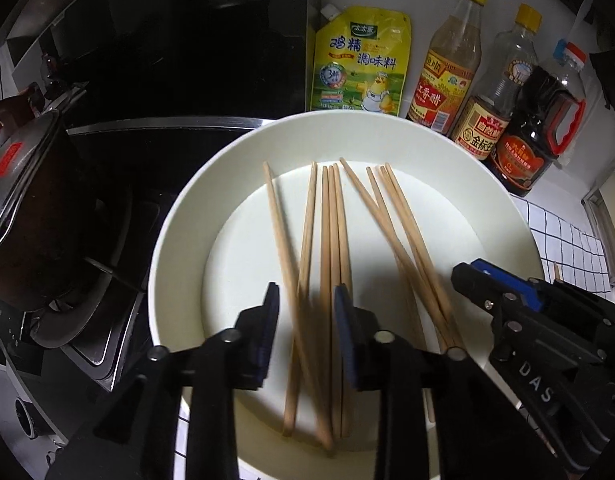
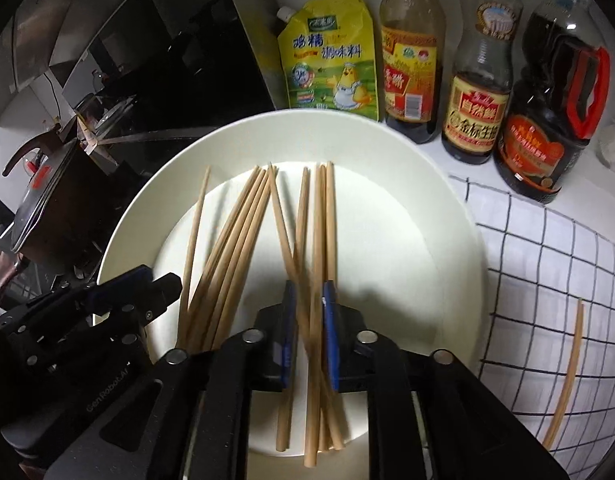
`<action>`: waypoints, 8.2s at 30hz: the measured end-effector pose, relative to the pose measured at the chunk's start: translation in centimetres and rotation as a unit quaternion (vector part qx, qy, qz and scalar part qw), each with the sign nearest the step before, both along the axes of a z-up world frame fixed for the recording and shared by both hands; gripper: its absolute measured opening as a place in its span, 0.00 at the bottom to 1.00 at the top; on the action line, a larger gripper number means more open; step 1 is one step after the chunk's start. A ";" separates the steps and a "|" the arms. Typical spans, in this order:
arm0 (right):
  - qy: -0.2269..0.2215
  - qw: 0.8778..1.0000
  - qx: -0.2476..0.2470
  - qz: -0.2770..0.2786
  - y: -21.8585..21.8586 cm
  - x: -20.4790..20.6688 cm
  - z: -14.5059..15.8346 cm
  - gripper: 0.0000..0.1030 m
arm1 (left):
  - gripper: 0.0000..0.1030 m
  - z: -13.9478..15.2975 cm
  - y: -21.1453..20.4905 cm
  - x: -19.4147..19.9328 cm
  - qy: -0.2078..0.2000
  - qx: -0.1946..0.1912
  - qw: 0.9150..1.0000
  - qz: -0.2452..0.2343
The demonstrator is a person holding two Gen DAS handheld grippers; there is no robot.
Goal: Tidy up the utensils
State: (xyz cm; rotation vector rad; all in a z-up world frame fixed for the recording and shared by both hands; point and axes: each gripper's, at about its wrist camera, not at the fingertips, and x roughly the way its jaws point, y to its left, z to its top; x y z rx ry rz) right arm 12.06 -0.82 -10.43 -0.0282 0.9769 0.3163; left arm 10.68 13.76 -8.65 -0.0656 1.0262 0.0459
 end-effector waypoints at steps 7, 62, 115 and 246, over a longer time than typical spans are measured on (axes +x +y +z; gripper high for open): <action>-0.004 1.000 -0.001 0.003 -0.7 -1.7 0.9 0.14 | 0.42 1.2 0.3 -0.9 -0.011 -0.002 1.000 0.008; -0.014 0.984 -0.021 -0.175 -23.0 -16.3 -0.4 0.31 | 0.64 2.5 -17.3 -10.5 -0.020 -0.019 0.992 -0.127; -0.001 0.979 -0.041 -0.201 -30.1 -14.7 -6.1 0.06 | 0.73 -4.5 -27.8 -7.0 0.013 -0.010 0.984 -0.176; -0.063 0.998 -0.012 0.012 -2.0 -9.1 7.9 0.45 | 0.89 9.3 1.0 -8.4 -0.063 0.000 0.996 0.061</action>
